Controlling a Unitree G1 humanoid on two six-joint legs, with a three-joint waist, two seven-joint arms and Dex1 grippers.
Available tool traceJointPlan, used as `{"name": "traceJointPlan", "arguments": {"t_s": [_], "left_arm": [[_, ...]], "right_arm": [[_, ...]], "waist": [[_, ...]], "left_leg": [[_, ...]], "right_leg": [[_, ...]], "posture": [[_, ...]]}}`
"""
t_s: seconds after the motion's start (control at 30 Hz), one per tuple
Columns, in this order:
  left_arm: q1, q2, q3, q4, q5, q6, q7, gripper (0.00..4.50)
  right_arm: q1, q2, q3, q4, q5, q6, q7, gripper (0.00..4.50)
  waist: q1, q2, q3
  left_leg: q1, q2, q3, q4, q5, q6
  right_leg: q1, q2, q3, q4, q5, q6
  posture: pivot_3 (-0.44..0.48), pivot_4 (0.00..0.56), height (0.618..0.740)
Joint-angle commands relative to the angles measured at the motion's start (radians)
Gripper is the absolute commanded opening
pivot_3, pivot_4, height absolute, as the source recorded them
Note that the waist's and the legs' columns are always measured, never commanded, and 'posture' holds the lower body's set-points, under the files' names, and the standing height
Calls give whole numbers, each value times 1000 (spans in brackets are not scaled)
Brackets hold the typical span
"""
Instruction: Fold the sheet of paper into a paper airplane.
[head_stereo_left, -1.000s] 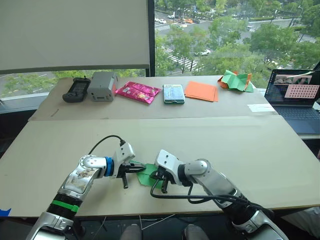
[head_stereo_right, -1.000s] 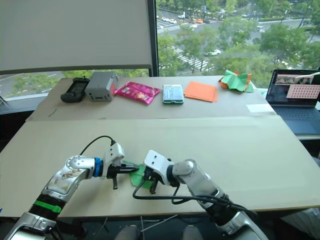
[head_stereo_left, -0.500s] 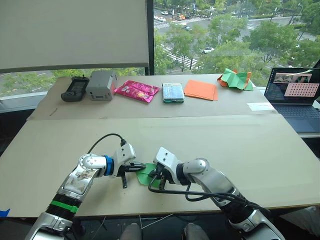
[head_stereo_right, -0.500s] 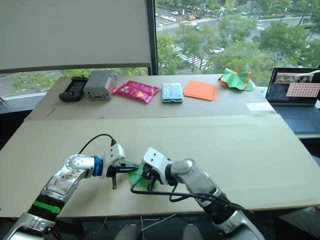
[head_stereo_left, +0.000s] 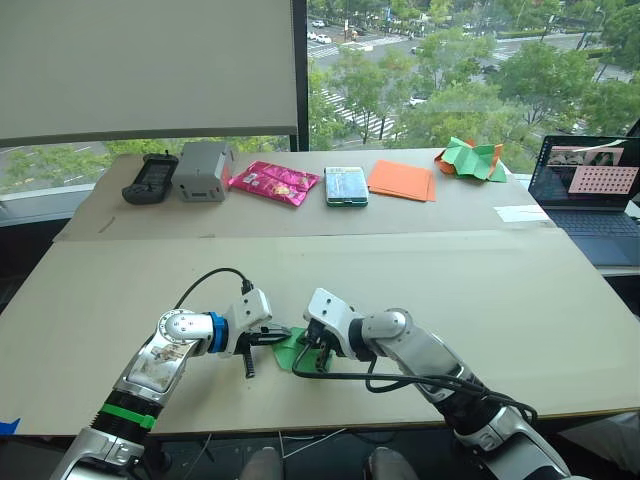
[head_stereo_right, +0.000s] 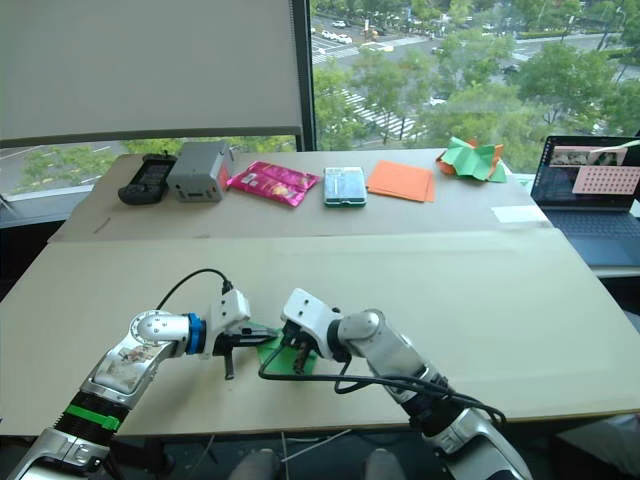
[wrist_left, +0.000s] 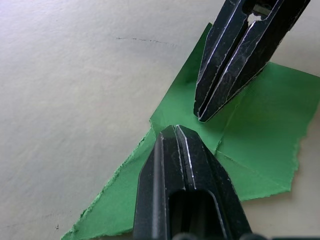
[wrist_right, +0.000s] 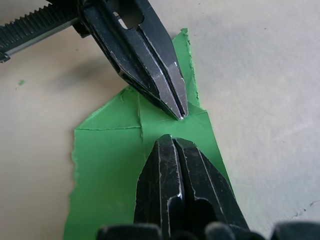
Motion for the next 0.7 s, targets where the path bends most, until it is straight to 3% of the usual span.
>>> {"name": "traceJointPlan", "arguments": {"t_s": [0.03, 0.7], "left_arm": [[22, 16, -35, 40, 44, 7, 3, 0], [6, 28, -33, 73, 46, -15, -4, 0]], "right_arm": [[38, -52, 56, 47, -48, 19, 9, 14], [202, -188, -6, -114, -35, 85, -26, 14]], "waist": [[0, 1, -1], [14, 0, -3]], "left_leg": [[0, 0, 0, 0, 0, 0], [3, 0, 1, 0, 0, -1]], "right_leg": [[0, 0, 0, 0, 0, 0], [3, -2, 0, -2, 0, 0]], "posture": [[0, 150, 706], [0, 150, 706]]}}
